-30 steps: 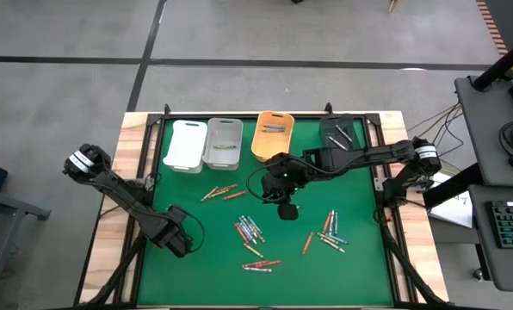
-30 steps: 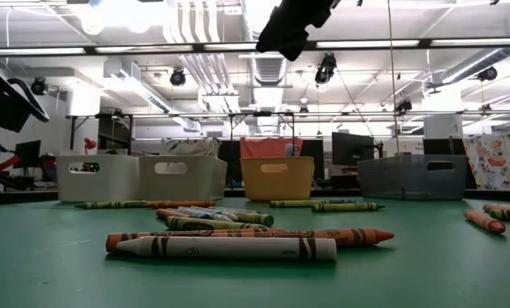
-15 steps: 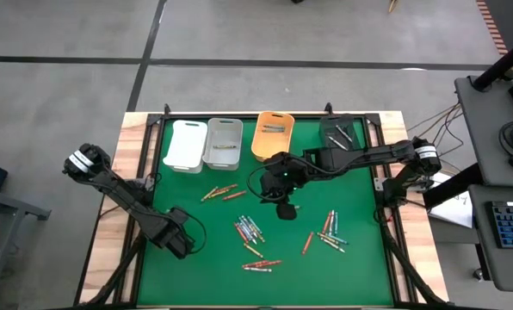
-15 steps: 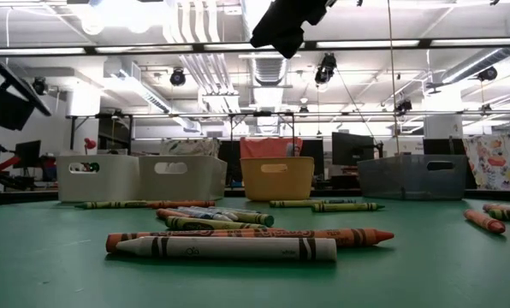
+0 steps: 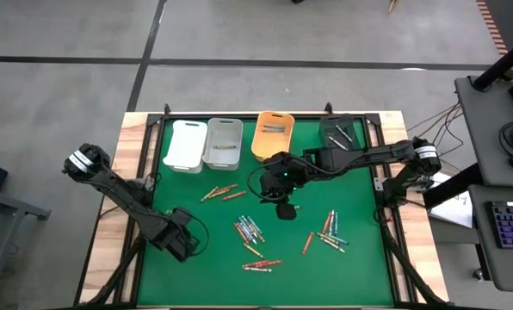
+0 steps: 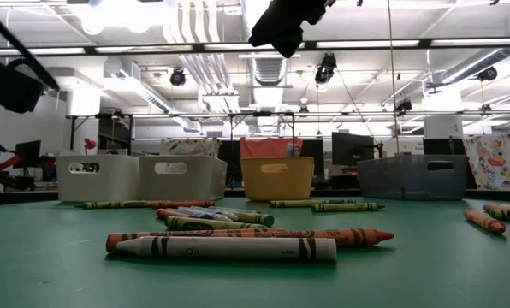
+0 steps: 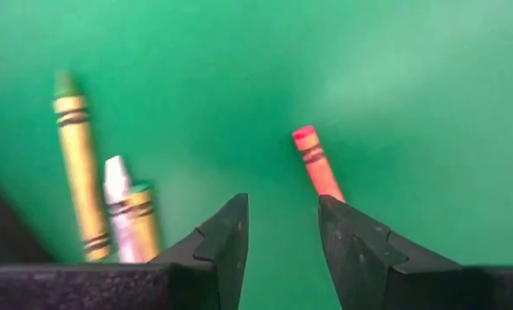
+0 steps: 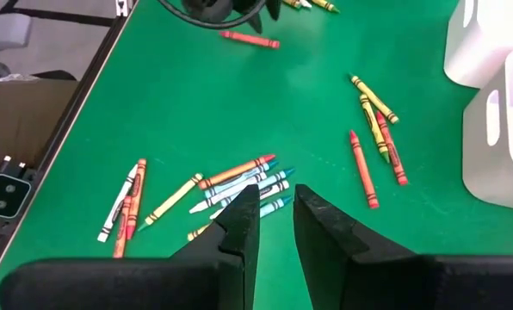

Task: Sort crayons
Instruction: Put the orange crayon into the white bin

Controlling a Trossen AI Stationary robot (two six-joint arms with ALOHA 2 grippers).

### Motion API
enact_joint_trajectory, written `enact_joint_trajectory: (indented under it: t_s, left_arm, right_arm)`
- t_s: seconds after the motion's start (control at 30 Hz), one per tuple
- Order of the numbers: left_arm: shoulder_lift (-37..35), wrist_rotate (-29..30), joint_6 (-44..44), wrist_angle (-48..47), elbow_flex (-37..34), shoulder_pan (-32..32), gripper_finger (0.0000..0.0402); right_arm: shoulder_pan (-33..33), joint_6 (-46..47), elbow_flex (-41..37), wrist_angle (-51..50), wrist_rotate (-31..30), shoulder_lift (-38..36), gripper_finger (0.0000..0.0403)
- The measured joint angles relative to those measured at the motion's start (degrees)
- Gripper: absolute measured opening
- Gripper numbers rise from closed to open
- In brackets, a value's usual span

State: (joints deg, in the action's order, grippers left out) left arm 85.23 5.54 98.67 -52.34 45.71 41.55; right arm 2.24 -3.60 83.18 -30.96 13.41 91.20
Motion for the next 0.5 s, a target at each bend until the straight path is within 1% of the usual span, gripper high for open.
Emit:
enact_joint_trajectory:
  t_s: [0.13, 0.23, 0.33, 0.43, 0.5]
  left_arm:
    - [0.0, 3.4, 0.1, 2.9, 1.7, 0.0, 0.0125]
    - [0.0, 7.2, 1.1, 4.3, 2.9, 0.0, 0.0125]
    - [0.0, 8.9, 2.2, 5.9, 2.9, 0.0, 0.0125]
    - [0.0, 13.3, 2.9, 9.0, 2.5, 0.1, 0.0125]
    - [0.0, 15.0, 2.8, 10.5, 2.5, 0.0, 0.0125]
  right_arm:
    - [0.0, 0.0, 0.0, 0.0, 0.0, 0.0, 0.0063]
    - [0.0, 0.0, 0.0, 0.0, 0.0, 0.0, 0.0063]
    - [0.0, 0.0, 0.0, 0.0, 0.0, 0.0, 0.0063]
    - [0.0, 0.0, 0.0, 0.0, 0.0, 0.0, 0.0063]
    - [0.0, 0.0, 0.0, -0.1, 0.0, 0.0, 0.0063]
